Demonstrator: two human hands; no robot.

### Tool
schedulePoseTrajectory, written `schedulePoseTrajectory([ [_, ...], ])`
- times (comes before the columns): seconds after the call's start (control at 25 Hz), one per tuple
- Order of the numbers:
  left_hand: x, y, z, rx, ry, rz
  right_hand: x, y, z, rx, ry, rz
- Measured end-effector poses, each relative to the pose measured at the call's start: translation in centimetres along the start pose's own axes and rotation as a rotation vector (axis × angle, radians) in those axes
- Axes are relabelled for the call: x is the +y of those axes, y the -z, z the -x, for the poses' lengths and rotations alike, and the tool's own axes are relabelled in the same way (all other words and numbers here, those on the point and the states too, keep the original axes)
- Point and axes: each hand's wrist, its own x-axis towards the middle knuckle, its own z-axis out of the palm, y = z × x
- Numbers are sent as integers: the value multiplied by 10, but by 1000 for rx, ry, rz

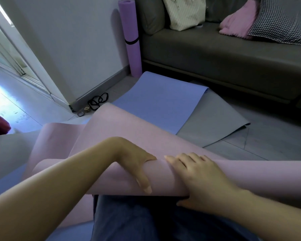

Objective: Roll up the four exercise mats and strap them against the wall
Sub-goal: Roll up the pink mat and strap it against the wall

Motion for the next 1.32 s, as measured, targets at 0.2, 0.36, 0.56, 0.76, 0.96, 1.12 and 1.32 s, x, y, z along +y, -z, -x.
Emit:
schedulePoseTrajectory([
  [0.2, 16, -36, -3, 586, -6, -284, 23, 13, -20, -191, -63, -211],
  [0.36, 19, -58, -6, 884, 59, -413, 39, 25, -52, -446, -42, -494],
  [0.56, 14, -34, 10, 892, 53, -278, 36, 40, -60, -363, -2, -386],
  [0.76, 10, 8, 24, 1086, 174, -304, 54, 73, -90, -17, 65, -117],
  [0.96, 28, -9, 8, 837, 133, -240, 55, 66, -64, -161, 81, -145],
  [1.12, 32, -6, 6, 503, 31, -25, 42, 49, -27, -230, 94, -70],
  [1.32, 23, 4, -1, 137, -48, 209, 19, 36, -20, -186, 75, -27],
])
